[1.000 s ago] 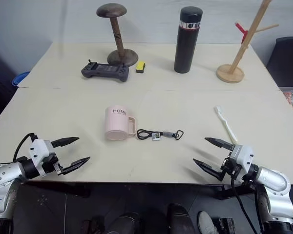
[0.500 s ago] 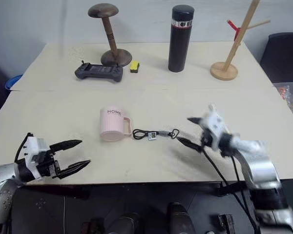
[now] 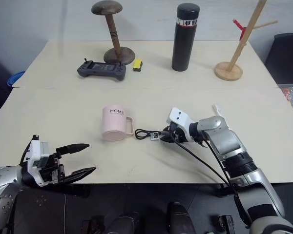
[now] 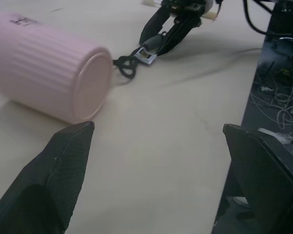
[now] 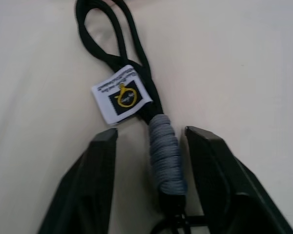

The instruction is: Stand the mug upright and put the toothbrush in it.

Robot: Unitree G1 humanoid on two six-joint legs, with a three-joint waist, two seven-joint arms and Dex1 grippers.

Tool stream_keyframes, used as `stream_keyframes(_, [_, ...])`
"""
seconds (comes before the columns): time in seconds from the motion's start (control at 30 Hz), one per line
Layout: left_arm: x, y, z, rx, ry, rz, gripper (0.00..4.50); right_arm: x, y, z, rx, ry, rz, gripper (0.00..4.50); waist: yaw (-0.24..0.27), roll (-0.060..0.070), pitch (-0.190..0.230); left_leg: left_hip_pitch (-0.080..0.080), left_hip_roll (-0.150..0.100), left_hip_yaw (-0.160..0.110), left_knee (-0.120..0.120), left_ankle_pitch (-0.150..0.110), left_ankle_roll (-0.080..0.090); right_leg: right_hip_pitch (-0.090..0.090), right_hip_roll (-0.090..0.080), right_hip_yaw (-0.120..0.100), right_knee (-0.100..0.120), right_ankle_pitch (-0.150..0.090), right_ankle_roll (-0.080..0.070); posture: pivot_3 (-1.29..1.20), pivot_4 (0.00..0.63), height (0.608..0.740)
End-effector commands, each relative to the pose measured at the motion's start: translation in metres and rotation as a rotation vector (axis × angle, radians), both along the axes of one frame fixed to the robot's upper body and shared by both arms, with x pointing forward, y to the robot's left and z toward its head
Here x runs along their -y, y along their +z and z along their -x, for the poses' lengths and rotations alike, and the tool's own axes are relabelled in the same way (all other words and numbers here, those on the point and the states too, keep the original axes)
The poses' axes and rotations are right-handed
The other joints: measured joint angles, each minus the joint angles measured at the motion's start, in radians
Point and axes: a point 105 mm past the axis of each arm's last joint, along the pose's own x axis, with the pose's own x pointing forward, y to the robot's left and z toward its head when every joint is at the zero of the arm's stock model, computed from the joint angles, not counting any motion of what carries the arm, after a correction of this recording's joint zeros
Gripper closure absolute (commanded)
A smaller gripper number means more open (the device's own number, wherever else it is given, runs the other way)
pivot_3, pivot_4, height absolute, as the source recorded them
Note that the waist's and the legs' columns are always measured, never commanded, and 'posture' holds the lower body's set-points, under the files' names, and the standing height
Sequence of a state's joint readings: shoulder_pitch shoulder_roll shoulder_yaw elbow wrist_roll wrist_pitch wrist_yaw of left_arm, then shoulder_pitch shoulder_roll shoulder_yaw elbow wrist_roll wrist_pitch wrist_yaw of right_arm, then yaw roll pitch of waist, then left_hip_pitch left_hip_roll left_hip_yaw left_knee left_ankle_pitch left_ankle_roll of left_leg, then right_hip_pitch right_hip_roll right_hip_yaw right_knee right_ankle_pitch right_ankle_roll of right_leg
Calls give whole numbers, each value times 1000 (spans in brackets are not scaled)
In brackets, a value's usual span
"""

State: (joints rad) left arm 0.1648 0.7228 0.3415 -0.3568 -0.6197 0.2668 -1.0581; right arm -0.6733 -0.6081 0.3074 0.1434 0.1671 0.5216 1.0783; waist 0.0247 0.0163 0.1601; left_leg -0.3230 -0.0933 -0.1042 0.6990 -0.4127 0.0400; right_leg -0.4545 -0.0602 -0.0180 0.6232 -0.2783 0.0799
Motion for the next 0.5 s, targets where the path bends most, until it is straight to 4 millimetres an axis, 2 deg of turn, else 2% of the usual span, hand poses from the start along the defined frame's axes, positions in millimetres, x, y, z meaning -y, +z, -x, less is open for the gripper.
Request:
stream_keyframes(0.03, [21,16,4,45,-83,25,0,19,17,14,15,44,-74,3635,5,0,0,0,0,0,0,0,0,0,0,0,0,0,0,0,150,740])
stream_keyframes(0.07, [28,17,3,53,-106,32,0,29,24,15,2,-9,-136,4046,5,0,0,0,-1,0,0,0,0,1,-1,0,-1,0,0,0,150,740])
stream_keyframes(0.13, [40,19,2,59,-147,49,0,50,40,18,12,-97,-228,4434,1,0,0,0,-1,0,0,0,0,1,0,1,-1,0,0,0,150,740])
stream_keyframes(0.27, [52,19,2,34,-205,85,0,89,66,31,46,-240,-339,4433,1,1,0,0,0,0,0,0,0,0,0,1,0,0,0,0,150,740])
stream_keyframes(0.37, [61,19,-9,52,-230,98,0,196,83,40,167,-637,-240,4433,14,2,1,0,0,1,0,0,0,0,0,1,1,0,0,0,150,740])
stream_keyframes(0.4, [62,20,-12,60,-233,102,0,218,84,45,162,-739,-229,4433,20,2,1,0,-1,1,1,0,0,1,-1,1,0,0,0,0,150,740])
stream_keyframes(0.5, [67,21,-15,80,-244,112,0,258,72,49,146,-923,-206,4433,18,1,1,2,-1,2,0,0,1,2,0,3,0,0,1,0,150,740])
